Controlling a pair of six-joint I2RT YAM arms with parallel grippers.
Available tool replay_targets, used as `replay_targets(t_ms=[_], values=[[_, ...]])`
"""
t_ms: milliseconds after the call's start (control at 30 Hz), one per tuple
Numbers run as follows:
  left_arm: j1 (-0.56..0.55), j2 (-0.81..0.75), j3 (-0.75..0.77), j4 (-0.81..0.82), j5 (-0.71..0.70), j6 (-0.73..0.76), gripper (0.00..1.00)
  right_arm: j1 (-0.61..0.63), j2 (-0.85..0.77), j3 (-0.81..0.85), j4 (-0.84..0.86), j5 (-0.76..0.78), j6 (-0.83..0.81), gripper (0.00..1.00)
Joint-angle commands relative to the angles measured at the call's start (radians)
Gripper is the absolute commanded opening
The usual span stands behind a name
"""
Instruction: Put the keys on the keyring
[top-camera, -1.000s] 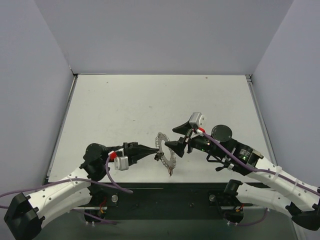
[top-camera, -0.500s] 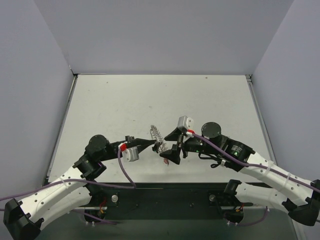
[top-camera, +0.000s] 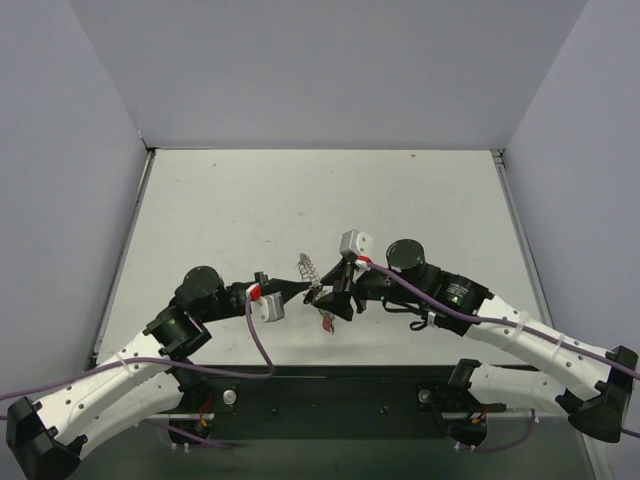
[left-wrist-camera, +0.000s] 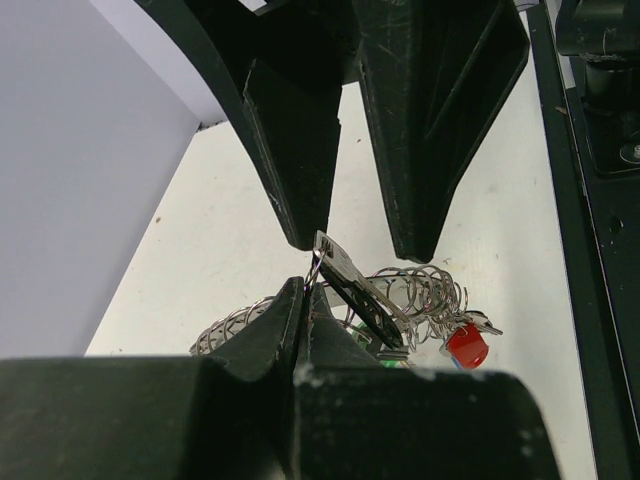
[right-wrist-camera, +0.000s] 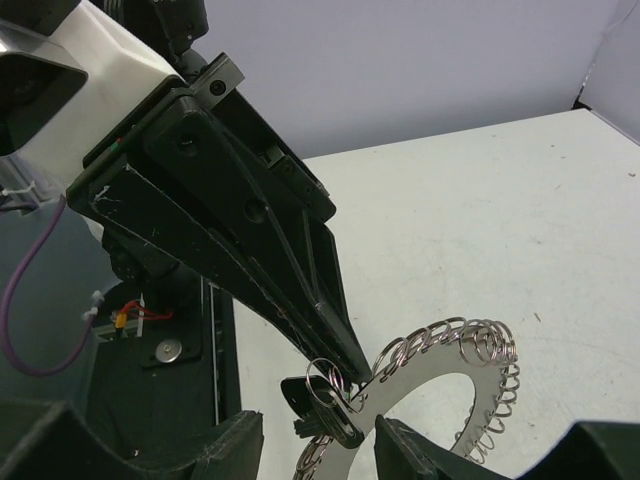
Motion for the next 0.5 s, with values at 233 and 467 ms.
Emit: replay_targets(t_ms=[233, 467], values=[[-0.008, -0.018, 0.055, 0.070, 0.001, 0.026, 0.00, -0.023, 0.042, 0.056, 0.089, -0.082, -0.016, 0.36], [-0.010, -0.014, 0.058, 0.069, -0.002, 0.028, 0.00, -0.026, 0.050, 0.062, 0.091, -0.125, -0.001, 0.15]])
